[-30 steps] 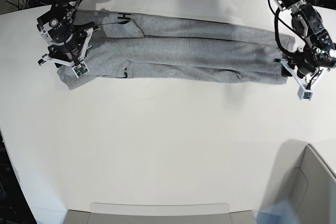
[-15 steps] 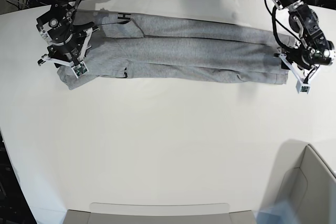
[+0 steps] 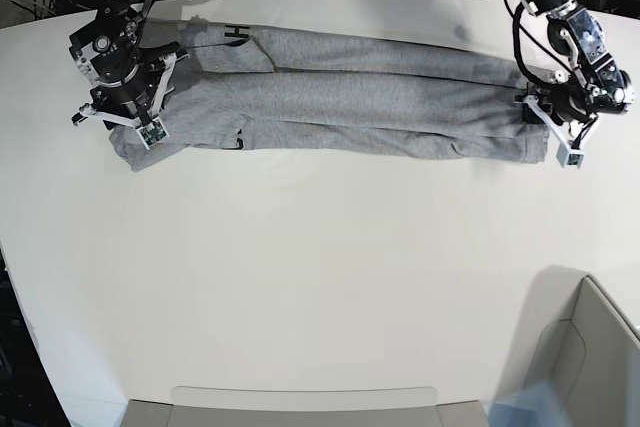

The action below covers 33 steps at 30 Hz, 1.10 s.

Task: Fold the T-shirt properly
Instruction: 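Lay the folded hem down and open both grippers, then grasp the shirt end with the left gripper and fold it toward the right gripper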

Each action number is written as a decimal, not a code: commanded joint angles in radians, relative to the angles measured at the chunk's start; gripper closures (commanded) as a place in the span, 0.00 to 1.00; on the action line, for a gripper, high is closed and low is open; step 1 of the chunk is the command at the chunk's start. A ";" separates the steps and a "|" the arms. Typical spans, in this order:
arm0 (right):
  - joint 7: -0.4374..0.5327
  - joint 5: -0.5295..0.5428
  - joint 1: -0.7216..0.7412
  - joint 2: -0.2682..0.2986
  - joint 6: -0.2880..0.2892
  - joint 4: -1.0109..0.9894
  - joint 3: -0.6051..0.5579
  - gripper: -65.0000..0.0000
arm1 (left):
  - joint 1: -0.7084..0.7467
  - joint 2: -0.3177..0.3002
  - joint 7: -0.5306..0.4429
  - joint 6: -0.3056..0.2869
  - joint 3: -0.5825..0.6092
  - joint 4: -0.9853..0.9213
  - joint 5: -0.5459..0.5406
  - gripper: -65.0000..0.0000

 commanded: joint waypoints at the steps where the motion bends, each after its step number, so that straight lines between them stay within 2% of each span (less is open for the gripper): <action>1: 0.008 -0.002 0.008 0.008 0.015 0.019 0.002 0.62 | -0.002 -0.001 0.000 0.006 0.003 -0.047 0.043 0.50; 5: 0.008 -0.002 0.008 0.008 0.015 0.019 0.006 0.62 | -0.034 -0.001 -0.004 0.006 0.003 -0.138 0.043 0.50; 7: 0.008 -0.002 0.008 0.008 0.015 0.019 0.008 0.62 | -0.040 -0.001 0.025 0.006 0.003 -0.156 0.043 0.50; 9: 0.008 -0.002 0.008 0.008 0.015 0.019 0.005 0.62 | -0.043 -0.001 0.071 0.006 0.003 -0.169 0.043 0.55; 12: 0.008 -0.002 0.009 0.008 0.015 0.019 0.003 0.62 | -0.078 0.002 0.103 0.006 0.006 -0.173 0.043 0.69; 16: 0.008 -0.002 0.021 0.008 0.015 0.019 0.003 0.62 | -0.121 0.002 0.152 0.006 0.006 -0.198 0.043 1.00; 24: 0.008 -0.002 0.037 0.007 0.015 0.019 0.003 0.62 | -0.204 -0.015 0.152 0.006 -0.027 -0.230 0.048 1.00; 28: 0.008 -0.002 0.037 0.004 0.015 0.019 0.003 0.62 | -0.275 -0.078 0.152 0.006 -0.134 -0.236 0.048 1.00; 33: 0.008 -0.002 0.037 0.004 0.015 0.019 0.003 0.62 | -0.336 -0.163 0.152 0.006 -0.159 -0.304 0.045 1.00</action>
